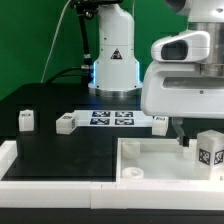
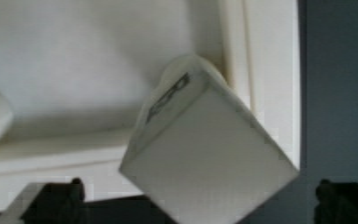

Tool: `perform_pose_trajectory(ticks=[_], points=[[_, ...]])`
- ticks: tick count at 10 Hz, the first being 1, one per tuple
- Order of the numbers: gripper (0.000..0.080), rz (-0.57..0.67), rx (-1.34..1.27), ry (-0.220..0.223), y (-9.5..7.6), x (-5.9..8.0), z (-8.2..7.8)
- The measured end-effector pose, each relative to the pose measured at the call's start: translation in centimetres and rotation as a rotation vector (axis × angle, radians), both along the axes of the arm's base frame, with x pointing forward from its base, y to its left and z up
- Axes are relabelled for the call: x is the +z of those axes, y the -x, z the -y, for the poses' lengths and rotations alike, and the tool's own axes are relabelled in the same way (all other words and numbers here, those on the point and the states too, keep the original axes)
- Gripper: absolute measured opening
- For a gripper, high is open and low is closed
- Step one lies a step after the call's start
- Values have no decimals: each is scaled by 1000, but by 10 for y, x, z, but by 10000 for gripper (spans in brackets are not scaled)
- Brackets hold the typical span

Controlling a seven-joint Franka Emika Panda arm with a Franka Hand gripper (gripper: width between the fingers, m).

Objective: Assemble one leg

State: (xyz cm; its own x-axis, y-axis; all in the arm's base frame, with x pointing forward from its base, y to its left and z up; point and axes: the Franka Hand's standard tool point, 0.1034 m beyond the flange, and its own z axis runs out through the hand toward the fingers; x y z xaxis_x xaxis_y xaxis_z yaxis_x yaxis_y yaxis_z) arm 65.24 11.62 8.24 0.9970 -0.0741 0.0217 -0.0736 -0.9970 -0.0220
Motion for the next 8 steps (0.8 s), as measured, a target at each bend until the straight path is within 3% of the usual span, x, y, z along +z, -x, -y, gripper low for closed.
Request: perform_pose_trajectory(ticks=[6,8], points=[[648,7,540,10,1,2,2],[648,4,775,42,0,2,9]])
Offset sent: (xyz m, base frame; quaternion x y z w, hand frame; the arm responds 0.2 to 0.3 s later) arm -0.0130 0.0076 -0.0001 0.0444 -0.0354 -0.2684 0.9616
